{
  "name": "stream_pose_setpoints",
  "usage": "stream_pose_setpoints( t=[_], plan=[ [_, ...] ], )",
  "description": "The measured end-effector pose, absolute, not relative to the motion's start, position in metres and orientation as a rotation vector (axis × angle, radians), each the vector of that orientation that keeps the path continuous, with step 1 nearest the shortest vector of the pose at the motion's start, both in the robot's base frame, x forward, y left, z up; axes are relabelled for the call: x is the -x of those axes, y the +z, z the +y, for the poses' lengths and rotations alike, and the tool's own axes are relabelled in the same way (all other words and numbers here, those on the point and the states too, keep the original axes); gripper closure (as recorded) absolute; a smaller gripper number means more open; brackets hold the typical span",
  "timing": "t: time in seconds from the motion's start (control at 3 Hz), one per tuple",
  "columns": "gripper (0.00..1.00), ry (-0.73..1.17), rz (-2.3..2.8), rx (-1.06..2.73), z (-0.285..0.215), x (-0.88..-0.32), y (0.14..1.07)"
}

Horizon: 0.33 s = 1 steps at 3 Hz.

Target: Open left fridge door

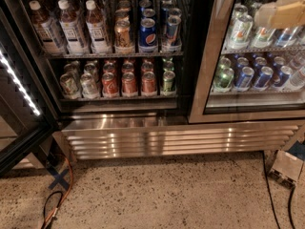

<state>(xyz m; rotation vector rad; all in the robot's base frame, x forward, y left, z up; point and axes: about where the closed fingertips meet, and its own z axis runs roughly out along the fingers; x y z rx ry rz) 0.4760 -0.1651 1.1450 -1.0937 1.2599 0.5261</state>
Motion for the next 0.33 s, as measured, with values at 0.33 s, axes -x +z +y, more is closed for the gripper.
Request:
stream_pose_setpoints(
  t=[0.33],
  plan=[
    [0.00, 0.526, 1.260, 1.094, -0.1651, -0.4760, 1.1450]
  ],
)
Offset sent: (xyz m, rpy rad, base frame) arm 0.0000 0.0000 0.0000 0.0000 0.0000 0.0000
